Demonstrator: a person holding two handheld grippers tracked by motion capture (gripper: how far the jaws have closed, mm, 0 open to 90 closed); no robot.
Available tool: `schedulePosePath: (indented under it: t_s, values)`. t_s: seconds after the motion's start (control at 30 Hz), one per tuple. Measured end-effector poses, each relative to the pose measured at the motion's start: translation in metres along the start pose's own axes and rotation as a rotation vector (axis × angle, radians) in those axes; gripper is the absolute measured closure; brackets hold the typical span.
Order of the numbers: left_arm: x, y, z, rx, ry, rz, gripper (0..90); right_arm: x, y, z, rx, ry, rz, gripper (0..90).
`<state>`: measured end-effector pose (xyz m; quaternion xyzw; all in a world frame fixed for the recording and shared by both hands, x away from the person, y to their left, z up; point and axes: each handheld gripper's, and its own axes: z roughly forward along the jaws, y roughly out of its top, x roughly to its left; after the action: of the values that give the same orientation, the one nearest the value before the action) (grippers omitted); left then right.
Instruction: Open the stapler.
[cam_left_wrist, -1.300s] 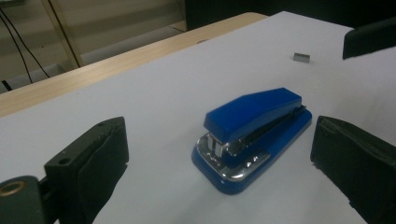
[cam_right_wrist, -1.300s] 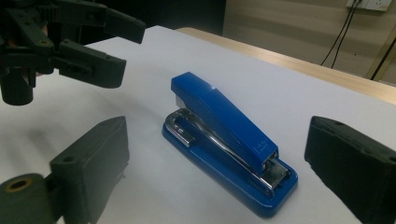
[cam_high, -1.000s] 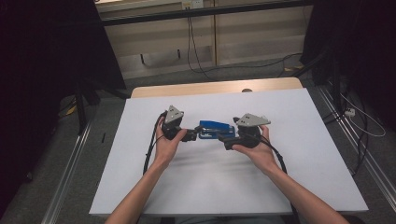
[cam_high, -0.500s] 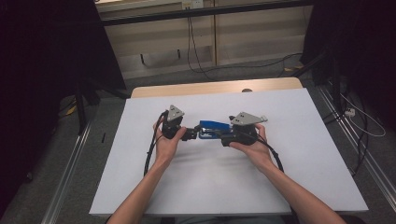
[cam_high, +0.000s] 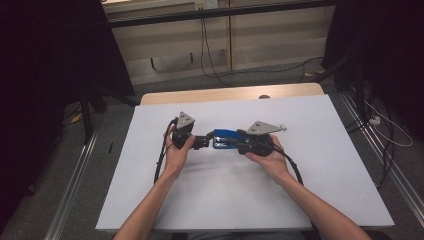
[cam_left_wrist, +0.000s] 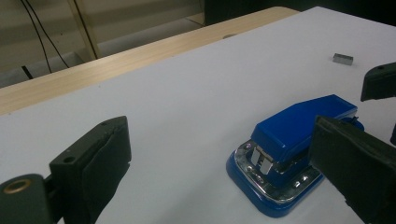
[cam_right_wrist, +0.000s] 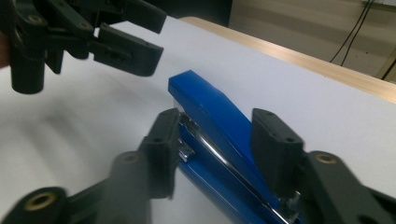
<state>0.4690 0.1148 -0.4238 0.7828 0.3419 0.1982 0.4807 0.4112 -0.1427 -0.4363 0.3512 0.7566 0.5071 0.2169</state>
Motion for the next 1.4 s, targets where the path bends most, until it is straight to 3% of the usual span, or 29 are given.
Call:
schedulePosePath:
  t_s: [0.03, 0.1, 0.2, 0.23, 0.33, 0.37, 0.73, 0.77, 0.83, 0.97, 1.0, 1.07, 1.17, 1.2, 1.23, 1.3, 1.33, 1.37, 1.4]
  values:
    - [0.0, 0.0, 0.0, -0.001, -0.007, 0.007, 6.8, 0.0, 0.0, 0.0, -0.011, 0.003, 0.009, 65.5]
    - [0.001, 0.0, -0.001, -0.004, -0.024, -0.002, 6.7, 0.0, 0.0, 0.0, -0.012, -0.001, 0.009, 69.2]
    - [0.002, 0.0, -0.001, 0.003, -0.016, 0.001, 6.7, 0.0, -0.001, 0.001, -0.018, 0.005, 0.022, 71.8]
    - [0.002, 0.0, -0.001, 0.009, -0.004, -0.003, 6.7, 0.001, -0.001, 0.002, -0.015, 0.017, 0.017, 79.0]
    - [0.004, -0.001, -0.001, 0.022, -0.003, -0.014, 6.7, 0.002, -0.001, 0.004, -0.014, 0.025, 0.021, 84.9]
    - [0.005, -0.002, -0.001, 0.021, -0.004, -0.026, 6.7, 0.003, -0.001, 0.005, 0.012, 0.0, 0.011, 90.0]
    - [0.009, -0.008, -0.008, 0.056, -0.017, -0.074, 13.6, 0.007, 0.001, 0.014, 0.049, 0.041, -0.002, 90.0]
    - [0.008, -0.01, -0.008, 0.063, 0.005, -0.059, 15.5, 0.009, 0.001, 0.017, 0.05, 0.05, -0.003, 90.0]
    - [0.008, -0.011, -0.008, 0.067, 0.005, -0.056, 20.9, 0.01, 0.001, 0.018, 0.055, 0.052, -0.004, 90.0]
    - [0.009, -0.015, -0.006, 0.095, -0.004, -0.058, 28.1, 0.011, 0.0, 0.022, 0.087, 0.049, -0.016, 90.0]
    - [0.008, -0.015, -0.005, 0.105, -0.011, -0.062, 36.5, 0.011, -0.002, 0.024, 0.11, 0.044, -0.025, 90.0]
    - [0.008, -0.015, -0.004, 0.108, -0.014, -0.064, 41.2, 0.011, -0.003, 0.024, 0.116, 0.045, -0.024, 90.0]
    - [0.005, -0.016, -0.002, 0.13, -0.018, -0.035, 45.0, 0.012, -0.004, 0.026, 0.126, 0.047, -0.028, 90.0]
    - [0.004, -0.016, -0.002, 0.141, -0.028, -0.022, 48.8, 0.012, -0.004, 0.026, 0.13, 0.047, -0.03, 90.0]
    - [0.002, -0.016, -0.002, 0.144, -0.037, -0.002, 58.1, 0.012, -0.004, 0.027, 0.14, 0.047, -0.039, 90.0]
    - [0.0, -0.016, -0.001, 0.145, -0.045, 0.01, 61.5, 0.012, -0.004, 0.028, 0.145, 0.046, -0.042, 90.0]
    - [-0.001, -0.015, -0.002, 0.147, -0.046, 0.019, 68.8, 0.012, -0.003, 0.028, 0.149, 0.046, -0.044, 90.0]
    - [-0.002, -0.015, -0.001, 0.15, -0.061, 0.012, 77.6, 0.012, -0.003, 0.029, 0.164, 0.052, -0.036, 90.0]
    - [-0.002, -0.015, -0.001, 0.15, -0.061, 0.012, 80.0, 0.012, -0.003, 0.029, 0.164, 0.052, -0.036, 90.0]
